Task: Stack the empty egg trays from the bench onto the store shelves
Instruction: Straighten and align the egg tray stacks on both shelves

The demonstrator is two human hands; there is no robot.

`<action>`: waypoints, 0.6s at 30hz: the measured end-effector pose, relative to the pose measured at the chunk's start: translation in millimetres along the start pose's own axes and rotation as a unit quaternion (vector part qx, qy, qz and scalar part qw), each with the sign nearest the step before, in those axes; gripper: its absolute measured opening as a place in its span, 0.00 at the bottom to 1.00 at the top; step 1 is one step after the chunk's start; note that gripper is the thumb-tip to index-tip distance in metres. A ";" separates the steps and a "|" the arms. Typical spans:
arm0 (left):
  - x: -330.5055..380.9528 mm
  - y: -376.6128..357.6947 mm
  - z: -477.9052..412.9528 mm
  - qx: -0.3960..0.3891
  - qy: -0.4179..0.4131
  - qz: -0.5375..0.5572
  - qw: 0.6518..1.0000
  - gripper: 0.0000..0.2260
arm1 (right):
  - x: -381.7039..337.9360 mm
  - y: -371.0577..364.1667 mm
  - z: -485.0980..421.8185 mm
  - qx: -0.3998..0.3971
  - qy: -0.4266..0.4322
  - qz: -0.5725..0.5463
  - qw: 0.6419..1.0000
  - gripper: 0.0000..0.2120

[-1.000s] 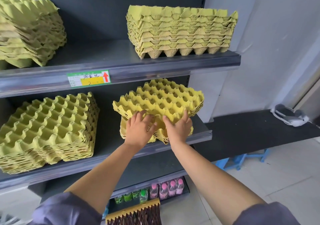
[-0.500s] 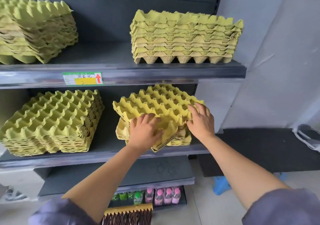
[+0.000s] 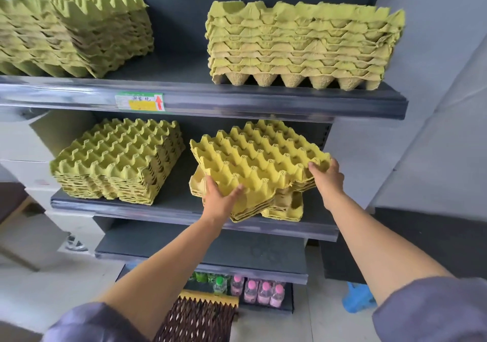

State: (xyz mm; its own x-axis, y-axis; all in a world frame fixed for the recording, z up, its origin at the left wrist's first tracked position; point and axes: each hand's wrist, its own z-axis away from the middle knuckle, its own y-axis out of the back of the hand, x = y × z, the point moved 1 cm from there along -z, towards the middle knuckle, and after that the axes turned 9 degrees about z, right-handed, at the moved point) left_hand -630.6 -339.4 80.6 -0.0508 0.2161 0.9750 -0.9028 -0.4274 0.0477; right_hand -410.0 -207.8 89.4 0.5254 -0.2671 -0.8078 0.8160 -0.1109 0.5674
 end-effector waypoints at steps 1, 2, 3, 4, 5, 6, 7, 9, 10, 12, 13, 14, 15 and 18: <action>-1.4 -1.2 0.4 0.001 0.002 0.015 1.000 0.35 | 2.2 0.0 -2.4 -0.024 -0.008 -0.031 0.999 0.36; -2.9 -2.3 -1.4 0.001 0.001 0.028 1.000 0.33 | 4.2 -0.1 -4.7 -0.043 -0.011 -0.064 0.997 0.35; -3.8 -3.1 -3.1 0.000 -0.001 0.037 0.999 0.32 | 4.8 0.3 -5.0 -0.055 -0.014 -0.089 0.994 0.33; -1.9 -4.0 -2.8 0.000 -0.007 0.043 0.999 0.31 | 4.7 0.3 -5.1 -0.053 -0.014 -0.100 0.993 0.31; -1.6 -3.6 -3.7 0.001 -0.014 0.049 0.999 0.31 | 3.4 0.5 -4.1 -0.041 -0.010 -0.099 0.994 0.30; -1.7 -3.3 -5.1 -0.002 -0.024 0.054 0.998 0.32 | 2.9 0.3 -3.4 -0.026 -0.005 -0.094 0.995 0.29; -1.6 -1.7 -6.1 -0.006 -0.037 0.058 0.998 0.32 | 2.2 -0.3 -1.5 -0.009 0.002 -0.088 0.996 0.28; -2.3 1.1 -9.6 -0.011 -0.061 0.058 0.996 0.33 | 3.8 -2.4 3.8 0.021 0.013 -0.093 0.995 0.27; -2.0 2.5 -11.0 -0.014 -0.077 0.059 0.995 0.33 | 5.4 -4.2 6.9 0.034 0.019 -0.102 0.994 0.27; 2.1 5.0 -13.8 -0.020 -0.111 0.064 0.992 0.32 | 9.0 -8.1 13.5 0.061 0.020 -0.126 0.990 0.28; 5.3 6.8 -16.1 -0.022 -0.120 0.068 0.990 0.31 | 9.1 -9.9 18.0 0.075 0.017 -0.135 0.988 0.29; 7.7 8.9 -20.8 -0.020 -0.121 0.071 0.990 0.29 | 8.4 -12.4 22.3 0.089 0.011 -0.143 0.986 0.28; 9.4 11.6 -27.2 -0.014 -0.120 0.072 0.990 0.28 | 6.4 -14.8 27.5 0.102 0.004 -0.147 0.984 0.28; 15.5 23.2 -54.2 0.019 -0.093 0.064 0.993 0.26 | -2.6 -25.8 41.1 0.145 -0.019 -0.137 0.980 0.28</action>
State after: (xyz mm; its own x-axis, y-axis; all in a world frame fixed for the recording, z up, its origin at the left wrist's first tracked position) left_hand -675.4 -298.3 85.1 -0.0812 -0.0071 0.9967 -0.8774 -0.4739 -0.0749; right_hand -442.3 -243.6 83.5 0.2813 -0.2246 -0.9330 0.8200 -0.4488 0.3553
